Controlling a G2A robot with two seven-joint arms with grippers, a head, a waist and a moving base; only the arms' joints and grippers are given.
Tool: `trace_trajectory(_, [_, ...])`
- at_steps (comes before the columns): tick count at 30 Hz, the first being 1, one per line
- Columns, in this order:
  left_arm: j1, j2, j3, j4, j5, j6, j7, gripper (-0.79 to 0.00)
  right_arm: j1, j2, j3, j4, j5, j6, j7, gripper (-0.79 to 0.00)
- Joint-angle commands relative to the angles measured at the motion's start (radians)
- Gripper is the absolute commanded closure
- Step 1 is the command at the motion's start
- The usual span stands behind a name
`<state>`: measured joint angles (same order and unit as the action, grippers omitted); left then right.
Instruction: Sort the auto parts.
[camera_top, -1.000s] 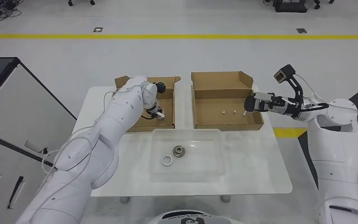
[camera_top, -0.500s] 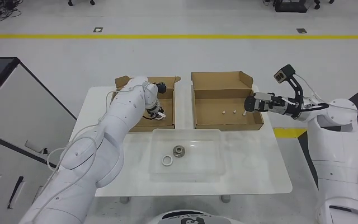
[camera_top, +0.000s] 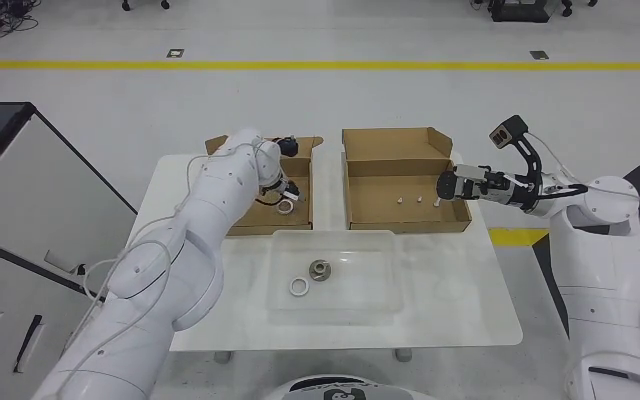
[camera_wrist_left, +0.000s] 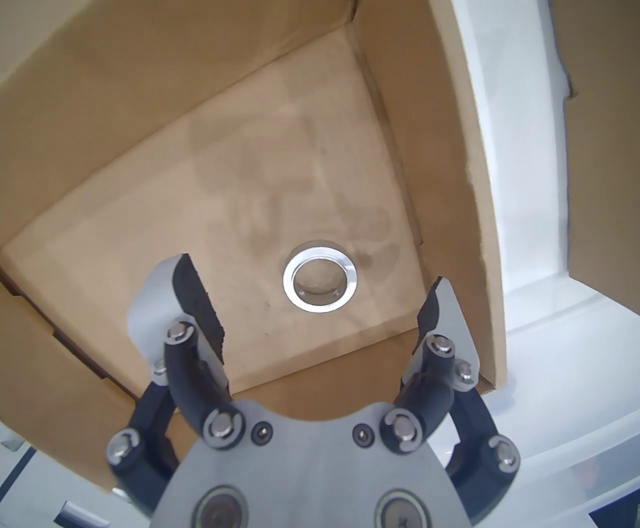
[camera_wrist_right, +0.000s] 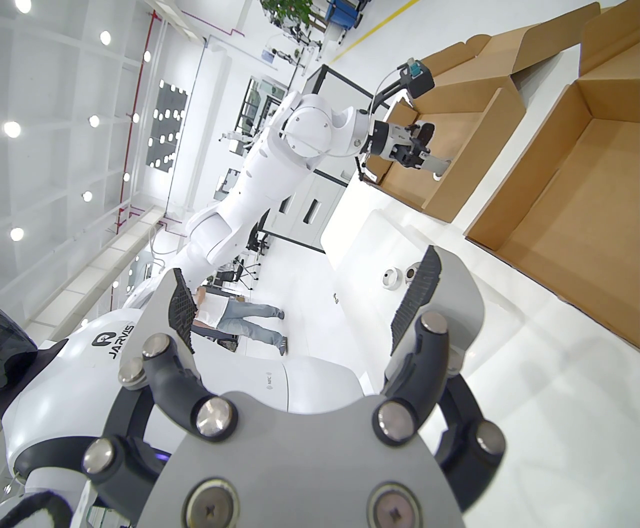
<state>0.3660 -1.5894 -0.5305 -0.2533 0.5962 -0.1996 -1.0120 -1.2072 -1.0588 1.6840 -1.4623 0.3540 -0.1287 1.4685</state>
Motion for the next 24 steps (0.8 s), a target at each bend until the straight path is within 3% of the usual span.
trace_trajectory(1, [-0.007, 0.002, -0.008, 0.000, -0.008, -0.006, 0.011, -0.785, 0.000, 0.000, 0.000, 0.000, 0.000, 0.000, 0.000, -0.785])
trace_trajectory(8, [-0.045, 0.017, -0.044, -0.040, -0.032, -0.049, 0.067, -0.785, 0.000, 0.000, 0.000, 0.000, 0.000, 0.000, 0.000, -0.785])
trace_trajectory(14, [-0.069, 0.051, -0.087, -0.122, -0.048, -0.104, 0.101, -0.785, 0.000, 0.000, 0.000, 0.000, 0.000, 0.000, 0.000, -0.785])
trace_trajectory(20, [-0.024, 0.114, -0.150, -0.336, -0.052, -0.163, 0.051, -0.785, 0.000, 0.000, 0.000, 0.000, 0.000, 0.000, 0.000, -0.785])
trace_trajectory(24, [0.081, 0.181, -0.226, -0.619, -0.028, -0.120, -0.038, -0.785, 0.000, 0.000, 0.000, 0.000, 0.000, 0.000, 0.000, -0.785])
